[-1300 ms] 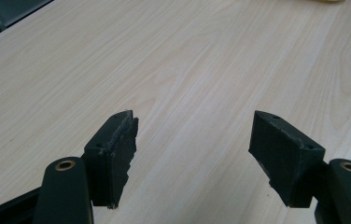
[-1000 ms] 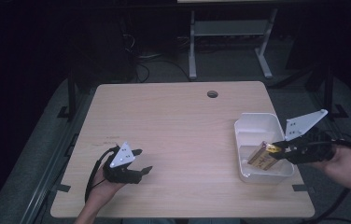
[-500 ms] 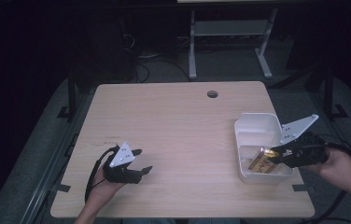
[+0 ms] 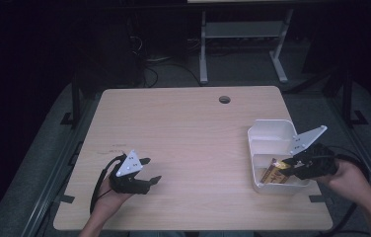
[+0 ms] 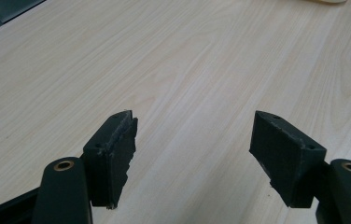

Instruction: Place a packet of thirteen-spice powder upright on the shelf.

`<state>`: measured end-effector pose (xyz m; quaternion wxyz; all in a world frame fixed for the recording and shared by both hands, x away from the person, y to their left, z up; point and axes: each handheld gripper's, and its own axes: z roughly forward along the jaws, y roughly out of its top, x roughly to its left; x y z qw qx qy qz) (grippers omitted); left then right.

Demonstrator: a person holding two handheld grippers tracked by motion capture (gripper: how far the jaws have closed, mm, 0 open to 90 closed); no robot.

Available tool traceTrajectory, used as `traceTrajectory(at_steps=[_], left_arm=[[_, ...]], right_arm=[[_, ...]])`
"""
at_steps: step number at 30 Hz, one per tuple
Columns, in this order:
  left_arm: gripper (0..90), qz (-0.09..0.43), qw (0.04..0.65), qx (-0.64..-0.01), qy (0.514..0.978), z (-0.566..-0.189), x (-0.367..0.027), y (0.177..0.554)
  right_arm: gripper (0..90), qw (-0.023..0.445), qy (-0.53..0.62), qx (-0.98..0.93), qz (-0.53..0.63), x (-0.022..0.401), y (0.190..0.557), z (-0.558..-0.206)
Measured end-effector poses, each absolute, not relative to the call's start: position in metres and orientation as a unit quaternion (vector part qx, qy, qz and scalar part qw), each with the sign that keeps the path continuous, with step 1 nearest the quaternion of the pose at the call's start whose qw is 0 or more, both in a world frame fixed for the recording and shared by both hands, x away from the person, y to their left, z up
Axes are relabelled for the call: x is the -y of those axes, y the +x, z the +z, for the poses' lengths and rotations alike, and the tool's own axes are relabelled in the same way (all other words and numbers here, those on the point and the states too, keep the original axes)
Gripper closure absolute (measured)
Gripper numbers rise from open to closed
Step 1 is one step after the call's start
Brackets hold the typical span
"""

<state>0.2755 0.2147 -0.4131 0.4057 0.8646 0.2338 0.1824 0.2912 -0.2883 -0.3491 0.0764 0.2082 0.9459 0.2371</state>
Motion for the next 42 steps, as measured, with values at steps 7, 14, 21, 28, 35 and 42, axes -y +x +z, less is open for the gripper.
traceTrajectory(at_steps=[7,14,21,28,35,42], left_arm=[[30.5,0.181,0.406,-0.233,0.865,-0.413,-0.214,0.275],[30.5,0.183,0.406,-0.233,0.864,-0.413,-0.215,0.275],[30.5,0.182,0.407,-0.236,0.863,-0.412,-0.216,0.276],[30.6,0.183,0.408,-0.237,0.863,-0.412,-0.217,0.276],[30.6,0.183,0.409,-0.237,0.862,-0.412,-0.218,0.276],[30.6,0.183,0.408,-0.238,0.862,-0.412,-0.218,0.276]], right_arm=[[64.6,0.089,0.221,-0.941,0.239,0.294,0.287,-0.349],[62.4,0.093,0.229,-0.94,0.233,0.297,0.284,-0.354],[63.3,0.09,0.233,-0.943,0.218,0.299,0.283,-0.36],[63.6,0.1,0.22,-0.949,0.203,0.294,0.285,-0.357],[62.9,0.117,0.212,-0.953,0.184,0.291,0.286,-0.354],[60.7,0.127,0.225,-0.947,0.19,0.295,0.285,-0.356]])
